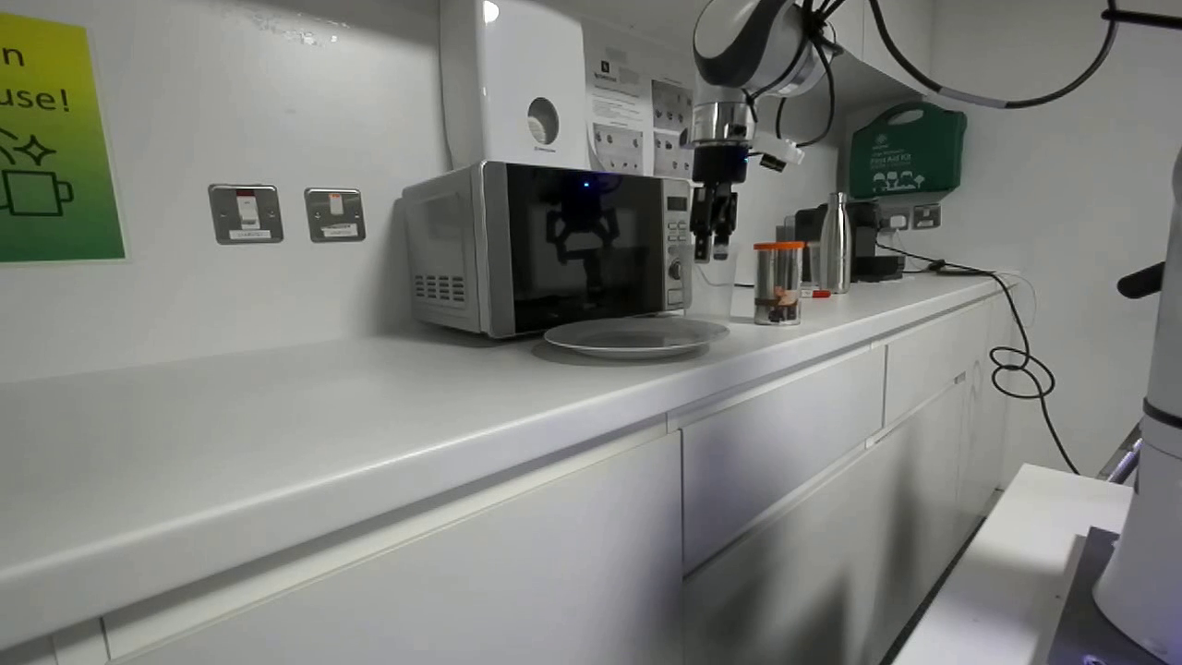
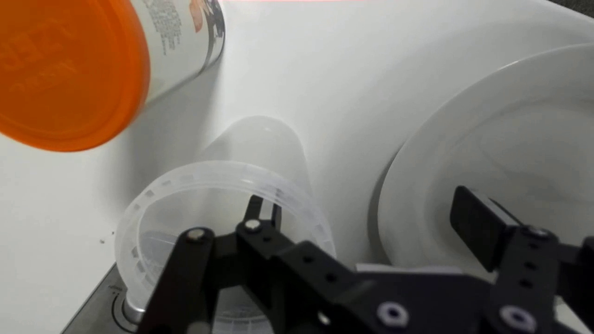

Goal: Put the colourless cup on top of the microwave

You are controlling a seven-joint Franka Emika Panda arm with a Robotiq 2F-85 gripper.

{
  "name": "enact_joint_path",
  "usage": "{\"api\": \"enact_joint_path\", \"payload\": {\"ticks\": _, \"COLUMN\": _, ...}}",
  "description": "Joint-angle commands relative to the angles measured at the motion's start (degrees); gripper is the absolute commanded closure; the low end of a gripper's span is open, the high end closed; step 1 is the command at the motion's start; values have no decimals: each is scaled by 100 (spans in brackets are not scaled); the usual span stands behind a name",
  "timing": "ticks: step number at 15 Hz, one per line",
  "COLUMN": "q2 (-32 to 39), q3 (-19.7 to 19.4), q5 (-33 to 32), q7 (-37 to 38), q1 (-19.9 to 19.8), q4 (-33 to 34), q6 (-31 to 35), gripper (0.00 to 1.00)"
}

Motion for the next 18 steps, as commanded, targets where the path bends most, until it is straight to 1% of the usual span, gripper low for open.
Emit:
{"api": "enact_joint_path", "payload": {"ticks": 1, "q2": 98, "q3": -27, "q5": 176, "q7": -96, "q1": -45, "q4": 126, "q6": -74, "gripper": 32}}
{"api": "enact_joint_path", "payload": {"ticks": 4, "q2": 88, "q3": -36, "q5": 203, "q7": -102, "q1": -54, "q4": 127, "q6": -84, "gripper": 56}}
{"api": "enact_joint_path", "payload": {"ticks": 8, "q2": 82, "q3": -35, "q5": 190, "q7": -90, "q1": -60, "q4": 129, "q6": -85, "gripper": 85}}
{"api": "enact_joint_path", "payload": {"ticks": 9, "q2": 83, "q3": -33, "q5": 182, "q7": -85, "q1": -62, "q4": 130, "q6": -83, "gripper": 94}}
{"api": "enact_joint_path", "payload": {"ticks": 10, "q2": 84, "q3": -32, "q5": 178, "q7": -79, "q1": -63, "q4": 135, "q6": -84, "gripper": 99}}
{"api": "enact_joint_path", "payload": {"ticks": 11, "q2": 79, "q3": -31, "q5": 168, "q7": -69, "q1": -66, "q4": 150, "q6": -74, "gripper": 100}}
{"api": "enact_joint_path", "payload": {"ticks": 12, "q2": 81, "q3": -20, "q5": 127, "q7": -1, "q1": -82, "q4": 176, "q6": -40, "gripper": 97}}
{"api": "enact_joint_path", "payload": {"ticks": 13, "q2": 87, "q3": -5, "q5": 78, "q7": 99, "q1": -102, "q4": 194, "q6": 23, "gripper": 97}}
{"api": "enact_joint_path", "payload": {"ticks": 14, "q2": 77, "q3": 9, "q5": 63, "q7": 258, "q1": -126, "q4": 273, "q6": 83, "gripper": 100}}
{"api": "enact_joint_path", "payload": {"ticks": 18, "q2": 51, "q3": 50, "q5": 42, "q7": 800, "q1": -190, "q4": 599, "q6": 106, "gripper": 98}}
